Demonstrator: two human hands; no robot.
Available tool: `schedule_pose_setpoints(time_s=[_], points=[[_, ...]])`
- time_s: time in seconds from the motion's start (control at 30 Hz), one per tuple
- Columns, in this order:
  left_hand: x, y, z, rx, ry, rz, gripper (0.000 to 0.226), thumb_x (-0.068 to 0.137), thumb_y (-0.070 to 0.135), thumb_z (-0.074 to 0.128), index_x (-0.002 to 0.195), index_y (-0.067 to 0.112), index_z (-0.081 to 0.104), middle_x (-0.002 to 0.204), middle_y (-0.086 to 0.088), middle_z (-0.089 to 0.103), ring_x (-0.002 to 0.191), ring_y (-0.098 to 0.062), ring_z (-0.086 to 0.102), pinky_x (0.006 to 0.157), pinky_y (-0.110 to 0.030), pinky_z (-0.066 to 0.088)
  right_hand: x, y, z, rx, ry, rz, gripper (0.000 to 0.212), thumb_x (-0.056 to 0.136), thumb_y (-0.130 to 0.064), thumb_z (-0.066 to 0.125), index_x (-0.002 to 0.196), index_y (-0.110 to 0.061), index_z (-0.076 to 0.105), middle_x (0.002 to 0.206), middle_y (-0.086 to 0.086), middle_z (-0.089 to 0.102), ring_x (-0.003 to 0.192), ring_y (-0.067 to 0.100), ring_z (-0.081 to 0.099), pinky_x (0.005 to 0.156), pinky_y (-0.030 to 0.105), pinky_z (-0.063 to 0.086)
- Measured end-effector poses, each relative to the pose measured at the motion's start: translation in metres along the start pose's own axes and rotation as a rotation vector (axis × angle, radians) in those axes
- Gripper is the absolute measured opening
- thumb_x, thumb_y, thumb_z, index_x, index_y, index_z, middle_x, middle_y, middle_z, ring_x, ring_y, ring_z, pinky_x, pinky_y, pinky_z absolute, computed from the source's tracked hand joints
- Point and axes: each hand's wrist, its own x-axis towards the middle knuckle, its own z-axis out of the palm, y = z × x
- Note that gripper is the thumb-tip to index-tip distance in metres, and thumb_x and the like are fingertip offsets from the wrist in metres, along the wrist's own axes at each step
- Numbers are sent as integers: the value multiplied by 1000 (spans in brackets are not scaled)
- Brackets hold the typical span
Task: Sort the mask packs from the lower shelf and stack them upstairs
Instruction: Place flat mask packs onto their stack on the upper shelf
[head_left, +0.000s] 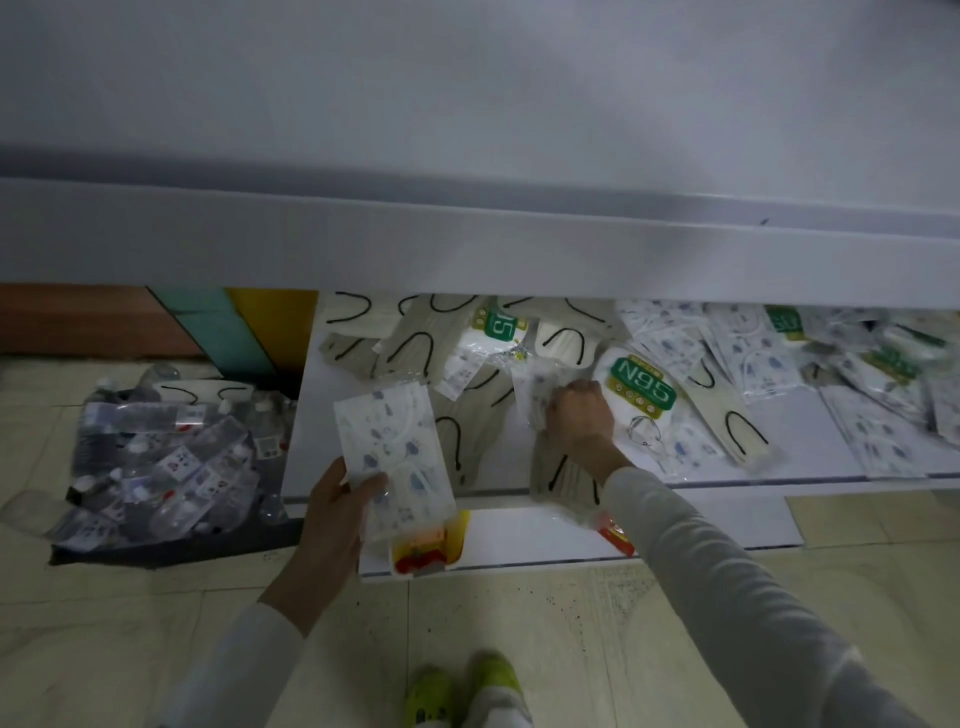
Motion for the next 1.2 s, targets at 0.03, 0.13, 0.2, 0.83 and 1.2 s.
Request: schedule_pose_setpoints(time_s=[0.03, 0.13, 0.2, 0.83, 1.2], points=[[0, -2, 0, -5, -3, 1, 33, 89, -5, 53, 121, 5, 56, 119, -12, 63, 108, -35, 60, 91, -59, 47, 0, -4, 3, -63, 7, -31, 36, 93, -25, 48, 123, -9, 59, 131, 15, 51, 123, 32, 40, 102, 36, 35], [-2, -5, 2, 12, 7, 21, 29, 90, -5, 53, 116, 8, 57, 112, -7, 64, 104, -31, 60, 91, -55, 48, -4, -11, 10, -45, 45, -56, 39, 97, -27, 41, 128, -9, 57, 140, 13, 43, 132, 35, 31, 110, 39, 28], [-3, -8, 1, 17, 5, 19, 29, 90, -5, 53, 114, 10, 57, 110, -6, 64, 105, -32, 60, 92, -56, 48, -5, -12, 11, 2, 53, -52, 40, 97, -27, 41, 133, -11, 51, 144, 14, 37, 134, 37, 26, 112, 41, 26], [4, -15, -3, 23, 10, 8, 31, 89, -4, 53, 117, 10, 56, 110, -4, 64, 101, -26, 60, 84, -48, 52, 10, -29, -8, 497, -120, 285, 42, 84, -31, 62, 118, -6, 57, 122, 14, 58, 118, 33, 53, 93, 36, 46], [3, -12, 10, 90, 63, -13, 24, 93, 1, 50, 115, 10, 50, 118, -12, 57, 106, -32, 57, 90, -55, 49, -79, -24, -36, 1453, -248, 267, 36, 74, 5, 67, 109, -1, 62, 104, 13, 71, 91, 28, 67, 79, 35, 56]])
